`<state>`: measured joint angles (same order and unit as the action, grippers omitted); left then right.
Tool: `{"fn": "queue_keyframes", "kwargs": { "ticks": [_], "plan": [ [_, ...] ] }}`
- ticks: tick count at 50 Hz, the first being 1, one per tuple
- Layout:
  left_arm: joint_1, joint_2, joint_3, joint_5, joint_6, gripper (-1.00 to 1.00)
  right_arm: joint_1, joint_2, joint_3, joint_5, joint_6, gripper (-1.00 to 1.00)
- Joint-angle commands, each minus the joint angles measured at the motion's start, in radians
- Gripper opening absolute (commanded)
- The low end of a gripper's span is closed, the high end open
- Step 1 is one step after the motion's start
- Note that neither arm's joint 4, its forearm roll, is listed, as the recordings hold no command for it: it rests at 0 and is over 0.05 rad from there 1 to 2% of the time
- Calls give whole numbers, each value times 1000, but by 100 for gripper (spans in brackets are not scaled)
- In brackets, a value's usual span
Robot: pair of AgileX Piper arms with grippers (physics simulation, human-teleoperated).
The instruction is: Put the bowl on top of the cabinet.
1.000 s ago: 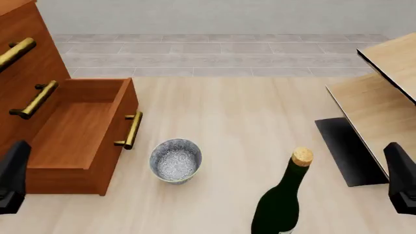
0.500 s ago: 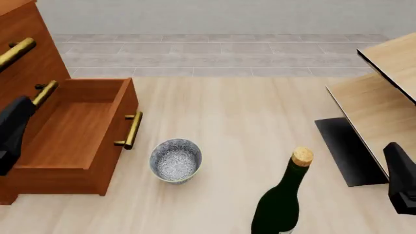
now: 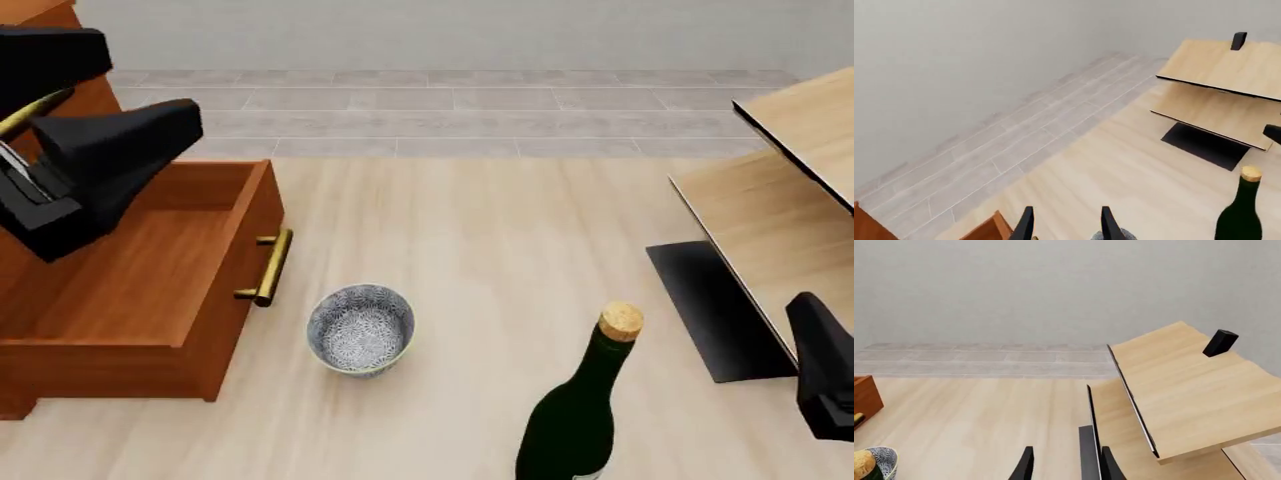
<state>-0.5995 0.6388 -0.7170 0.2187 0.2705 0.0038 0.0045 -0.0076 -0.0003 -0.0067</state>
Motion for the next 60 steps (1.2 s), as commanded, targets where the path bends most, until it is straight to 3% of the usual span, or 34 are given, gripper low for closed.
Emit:
{"fn": "queue_keyframes", "kwargs": {
  "ticks": [1, 12, 15, 27, 34, 44, 60],
  "plan": [
    [-174, 143, -154, 131, 58, 100, 0, 1, 1, -1, -3, 100],
    [-223, 244, -208, 155, 75, 100, 3, 0, 4, -4, -9, 100],
    [-241, 265, -185, 140, 120, 100, 5, 0, 2, -2, -10, 100],
    [-309, 307, -116, 130, 166, 100, 2, -2, 0, -1, -11, 100],
    [-306, 348, -77, 103, 157, 100, 2, -2, -3, 1, -12, 100],
    [-375, 350, 14, 67, 127, 100, 3, -2, -4, 3, -13, 100],
    [-360, 444, 113, -68, 96, 100, 9, 0, -2, 3, -21, 100]
  ]
}}
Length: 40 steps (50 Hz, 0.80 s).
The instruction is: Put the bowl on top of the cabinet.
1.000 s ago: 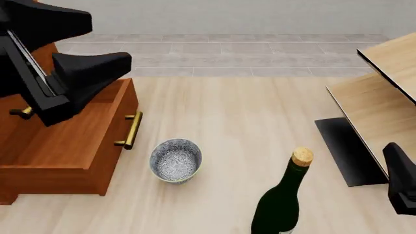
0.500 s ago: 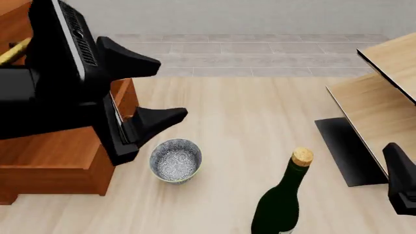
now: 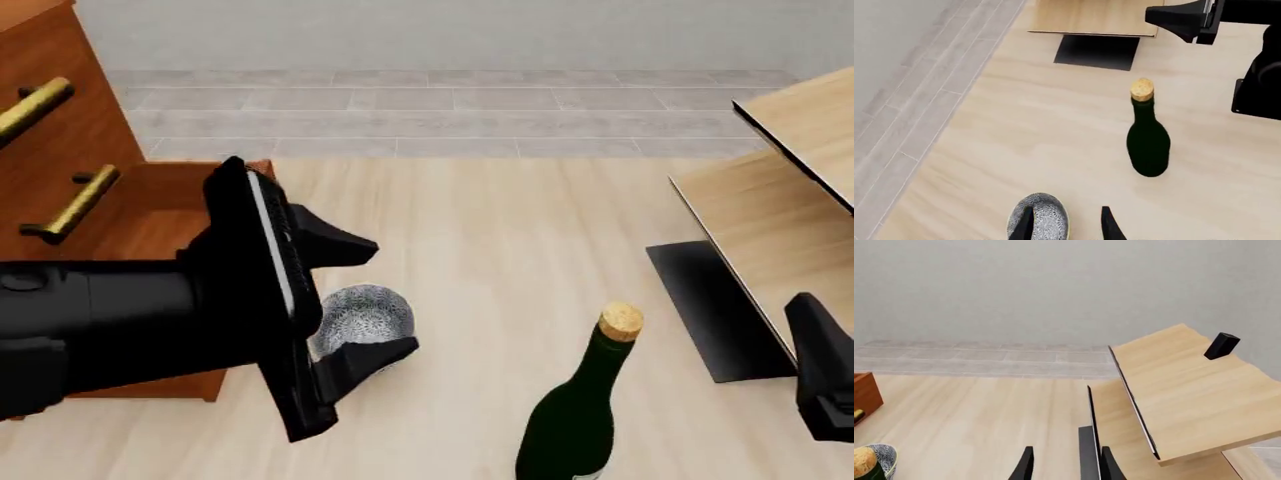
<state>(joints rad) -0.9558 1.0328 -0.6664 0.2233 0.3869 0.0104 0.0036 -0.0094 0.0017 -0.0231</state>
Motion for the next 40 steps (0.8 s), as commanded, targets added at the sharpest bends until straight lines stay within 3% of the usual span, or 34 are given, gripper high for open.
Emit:
{"fn": "queue_keyframes", "kwargs": {
  "ticks": [1, 21, 27, 40],
  "plan": [
    [-5, 53, 71, -83, -21, 100, 3, 2, 0, 2, -6, 100],
    [42, 133, 154, -217, -69, 100, 18, 17, 0, -2, -20, 100],
    [37, 139, 162, -219, -107, 100, 18, 18, 0, -3, -22, 100],
    [66, 176, 179, -256, -120, 100, 20, 22, 5, -10, -28, 100]
  ]
}}
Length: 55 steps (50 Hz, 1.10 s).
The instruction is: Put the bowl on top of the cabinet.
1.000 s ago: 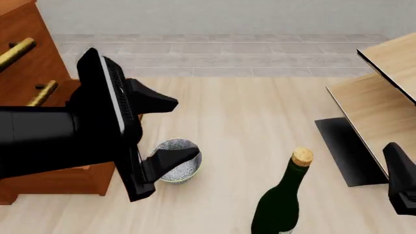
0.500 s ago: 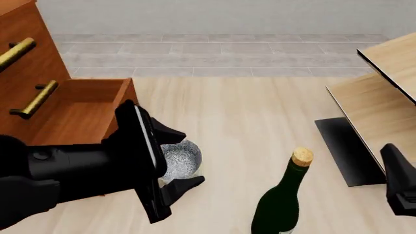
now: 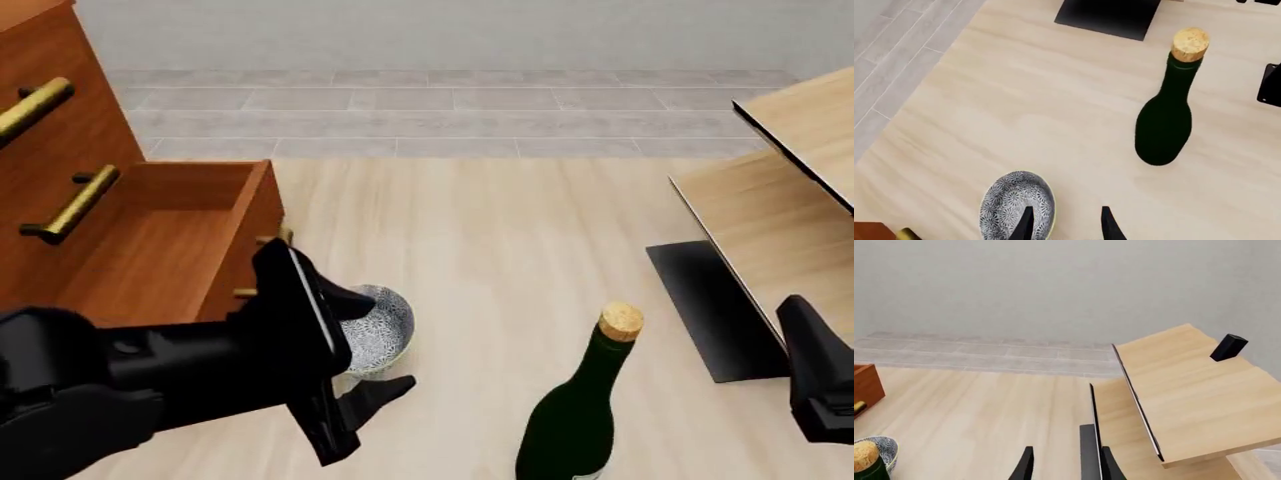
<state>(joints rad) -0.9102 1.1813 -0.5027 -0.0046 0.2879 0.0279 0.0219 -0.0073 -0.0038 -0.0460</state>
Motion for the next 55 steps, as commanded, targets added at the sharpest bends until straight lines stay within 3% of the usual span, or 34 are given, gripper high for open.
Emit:
{"fn": "queue_keyframes", "kwargs": {
  "ticks": [1, 26, 55],
  "plan": [
    [32, 36, 16, -35, -13, 100, 4, 6, 2, -5, -6, 100],
    [96, 98, -14, -69, 8, 100, 3, 1, 1, 0, -8, 100],
    [108, 171, 7, -144, -31, 100, 2, 1, -1, 7, -20, 100]
  ]
}}
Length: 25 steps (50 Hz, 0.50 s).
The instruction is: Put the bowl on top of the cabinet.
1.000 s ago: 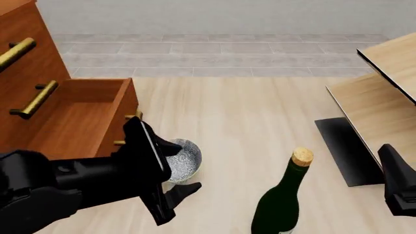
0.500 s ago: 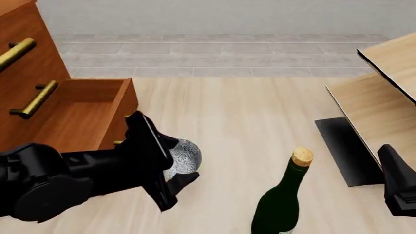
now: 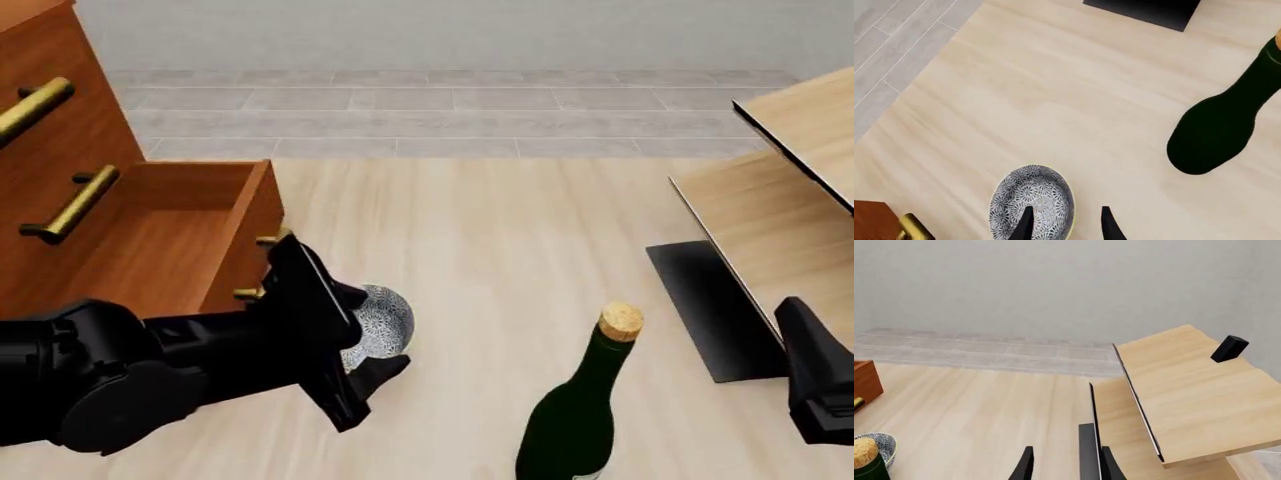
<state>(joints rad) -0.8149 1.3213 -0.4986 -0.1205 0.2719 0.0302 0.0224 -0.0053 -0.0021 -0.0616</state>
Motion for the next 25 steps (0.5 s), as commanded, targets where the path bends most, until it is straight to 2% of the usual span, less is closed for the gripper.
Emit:
{"fn": "queue_keyframes", "kwargs": {
  "ticks": [1, 25],
  "plan": [
    [13, 31, 3, -28, -15, 100, -1, 0, -3, 5, -4, 100],
    [34, 121, 15, -108, -27, 100, 3, 15, -1, -9, -5, 100]
  ]
}}
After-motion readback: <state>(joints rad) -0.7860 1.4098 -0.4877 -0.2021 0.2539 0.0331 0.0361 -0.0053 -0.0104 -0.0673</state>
